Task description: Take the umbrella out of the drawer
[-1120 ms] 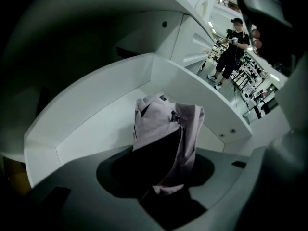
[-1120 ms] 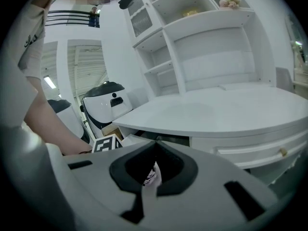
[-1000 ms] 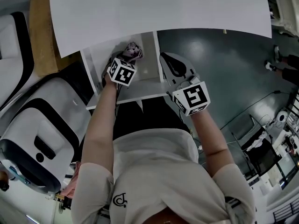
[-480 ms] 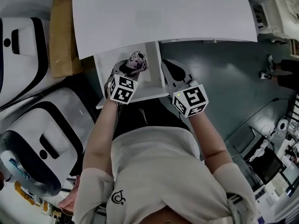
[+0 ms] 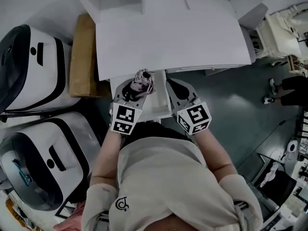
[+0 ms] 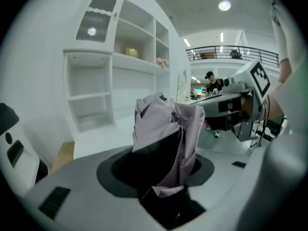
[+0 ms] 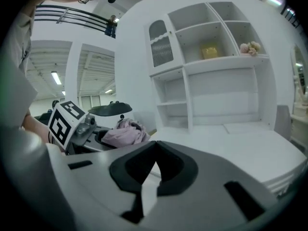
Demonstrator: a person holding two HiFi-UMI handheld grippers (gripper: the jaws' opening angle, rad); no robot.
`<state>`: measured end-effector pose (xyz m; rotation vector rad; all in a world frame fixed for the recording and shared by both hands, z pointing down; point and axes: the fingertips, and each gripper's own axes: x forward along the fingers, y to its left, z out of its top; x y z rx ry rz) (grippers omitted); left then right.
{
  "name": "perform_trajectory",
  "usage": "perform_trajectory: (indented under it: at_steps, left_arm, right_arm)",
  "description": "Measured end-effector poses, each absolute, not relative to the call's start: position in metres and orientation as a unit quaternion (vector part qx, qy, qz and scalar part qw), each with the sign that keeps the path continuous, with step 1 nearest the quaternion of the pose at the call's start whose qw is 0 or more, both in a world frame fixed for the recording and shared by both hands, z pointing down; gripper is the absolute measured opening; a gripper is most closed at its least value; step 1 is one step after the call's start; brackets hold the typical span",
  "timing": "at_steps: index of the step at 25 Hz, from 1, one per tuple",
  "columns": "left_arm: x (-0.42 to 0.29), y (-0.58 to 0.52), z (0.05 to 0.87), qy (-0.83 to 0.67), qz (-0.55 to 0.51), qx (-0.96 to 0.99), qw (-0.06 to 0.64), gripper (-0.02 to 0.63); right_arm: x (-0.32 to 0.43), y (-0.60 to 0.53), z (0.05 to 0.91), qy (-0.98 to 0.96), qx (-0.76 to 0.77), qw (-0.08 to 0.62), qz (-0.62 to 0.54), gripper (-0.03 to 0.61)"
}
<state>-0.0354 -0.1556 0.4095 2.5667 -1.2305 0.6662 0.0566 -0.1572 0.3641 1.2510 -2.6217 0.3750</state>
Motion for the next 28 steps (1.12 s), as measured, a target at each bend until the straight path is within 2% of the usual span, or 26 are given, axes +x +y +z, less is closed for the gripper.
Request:
perform_trajectory:
  at_steps: [7,16,28]
  left_arm:
    - [-0.056,-0.162,0.317,-0.462,0.141,0.874,0.051,0.225]
    - [-0.095,-0.168,0.245,-0.524,0.064,0.849,0.007,0.227]
    - [-0.113,-0.168,0.236,-0.556,0.04,0.83,0.03,0.227]
  right_arm:
    - [0.047,-0.168,0.314,-0.899,0.424,0.072,0.081,0.006]
    - [0.044,-0.181,0.277,-0.901,0.429,0.034,0.059,0.005]
    - [0.047,-0.179,0.247,-0.904,0.428,-0.002,0.004,0.005]
